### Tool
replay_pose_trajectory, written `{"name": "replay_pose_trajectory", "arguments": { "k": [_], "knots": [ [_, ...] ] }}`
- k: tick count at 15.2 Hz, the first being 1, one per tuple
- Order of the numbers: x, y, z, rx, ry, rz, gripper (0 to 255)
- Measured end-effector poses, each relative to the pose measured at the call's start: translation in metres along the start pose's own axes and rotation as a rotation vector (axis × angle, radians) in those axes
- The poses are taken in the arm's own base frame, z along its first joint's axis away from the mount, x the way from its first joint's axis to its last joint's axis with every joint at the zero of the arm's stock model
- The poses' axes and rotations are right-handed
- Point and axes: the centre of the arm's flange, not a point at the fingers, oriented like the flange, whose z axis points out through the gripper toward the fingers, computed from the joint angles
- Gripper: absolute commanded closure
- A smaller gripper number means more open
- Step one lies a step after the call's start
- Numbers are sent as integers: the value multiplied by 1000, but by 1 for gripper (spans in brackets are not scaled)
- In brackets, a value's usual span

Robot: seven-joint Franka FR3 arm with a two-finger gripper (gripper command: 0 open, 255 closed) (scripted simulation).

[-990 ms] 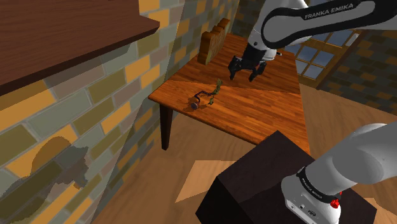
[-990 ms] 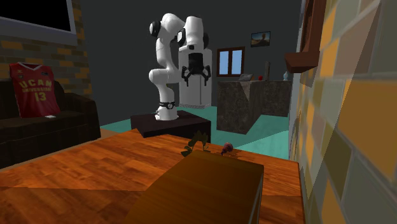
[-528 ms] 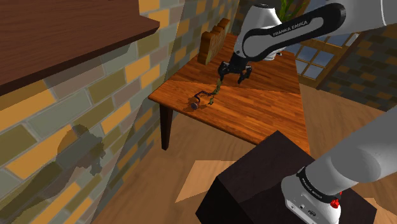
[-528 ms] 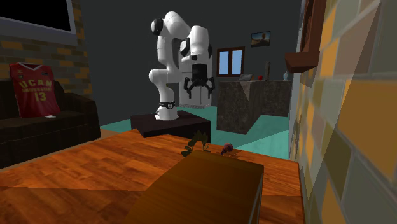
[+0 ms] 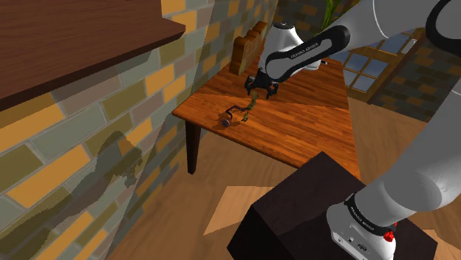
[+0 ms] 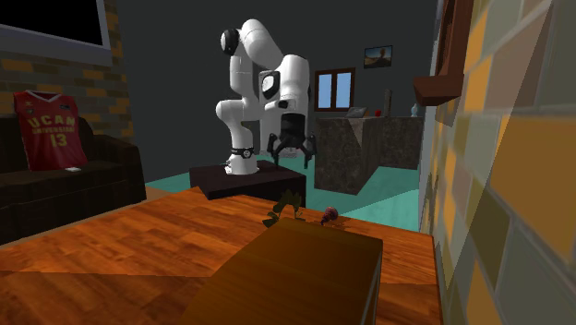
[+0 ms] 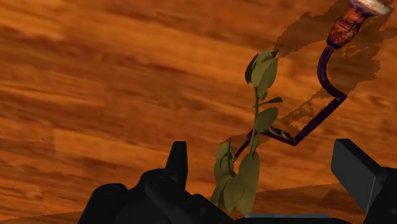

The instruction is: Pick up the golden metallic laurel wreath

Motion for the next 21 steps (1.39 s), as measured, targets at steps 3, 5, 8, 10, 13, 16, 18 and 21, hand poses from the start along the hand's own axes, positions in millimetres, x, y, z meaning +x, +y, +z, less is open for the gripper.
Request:
{"name": "replay_pose_trajectory", "arguments": {
  "k": [3,5,8,10,13,16,18,21],
  "knots": [
    [23,-11,27,-15,23,47,0],
    [39,-14,45,-25,37,76,0],
    [41,-16,62,-29,43,88,0],
    [40,-15,74,-29,44,89,0],
    [37,-15,88,-29,44,90,0],
    [36,-15,92,-29,44,90,255],
    [36,-15,92,-29,45,89,255],
    [36,-16,92,-28,45,89,255]
  ]
}}
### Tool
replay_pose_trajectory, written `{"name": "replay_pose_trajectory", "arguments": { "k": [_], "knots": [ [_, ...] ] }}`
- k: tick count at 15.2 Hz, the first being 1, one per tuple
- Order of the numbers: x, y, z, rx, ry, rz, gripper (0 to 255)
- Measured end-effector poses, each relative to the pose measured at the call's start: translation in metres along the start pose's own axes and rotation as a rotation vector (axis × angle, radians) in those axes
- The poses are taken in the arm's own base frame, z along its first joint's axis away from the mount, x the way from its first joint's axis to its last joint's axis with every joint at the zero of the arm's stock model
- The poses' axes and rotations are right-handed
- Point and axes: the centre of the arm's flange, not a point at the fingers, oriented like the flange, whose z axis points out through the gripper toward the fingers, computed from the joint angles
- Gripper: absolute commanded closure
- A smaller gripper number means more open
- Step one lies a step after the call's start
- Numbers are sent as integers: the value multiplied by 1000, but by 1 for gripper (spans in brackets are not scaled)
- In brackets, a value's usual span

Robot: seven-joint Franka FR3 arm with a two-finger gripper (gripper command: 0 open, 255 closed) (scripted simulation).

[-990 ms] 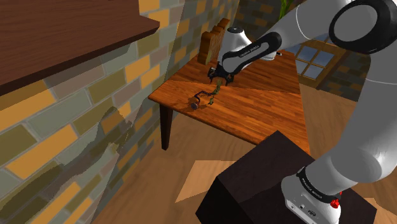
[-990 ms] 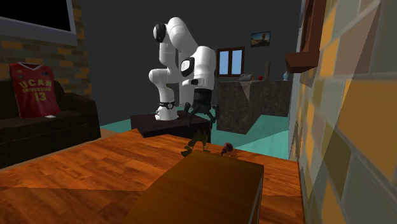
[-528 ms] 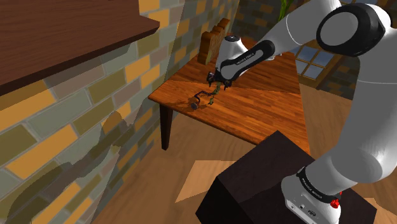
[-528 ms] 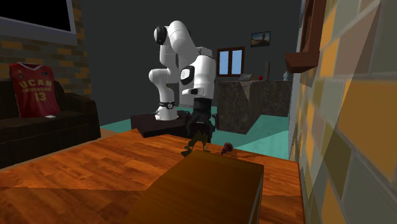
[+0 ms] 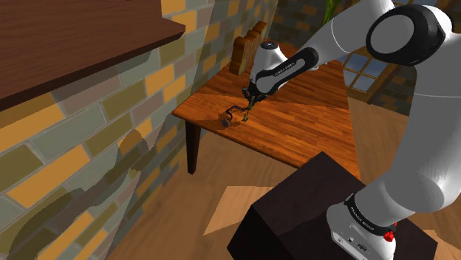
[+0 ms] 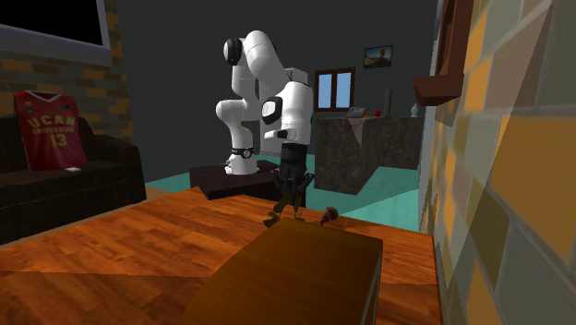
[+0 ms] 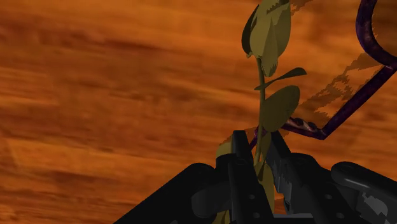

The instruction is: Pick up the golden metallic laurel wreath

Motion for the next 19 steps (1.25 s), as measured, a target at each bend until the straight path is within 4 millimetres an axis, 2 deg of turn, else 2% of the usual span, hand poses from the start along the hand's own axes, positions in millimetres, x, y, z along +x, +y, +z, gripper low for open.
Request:
{"name": "replay_pose_trajectory", "arguments": {
  "k": [3,6,19],
  "knots": [
    [0,0,0,0,0,0,255],
    [3,0,-10,0,0,0,255],
    [19,1,-74,-1,0,0,255]
  ]
}}
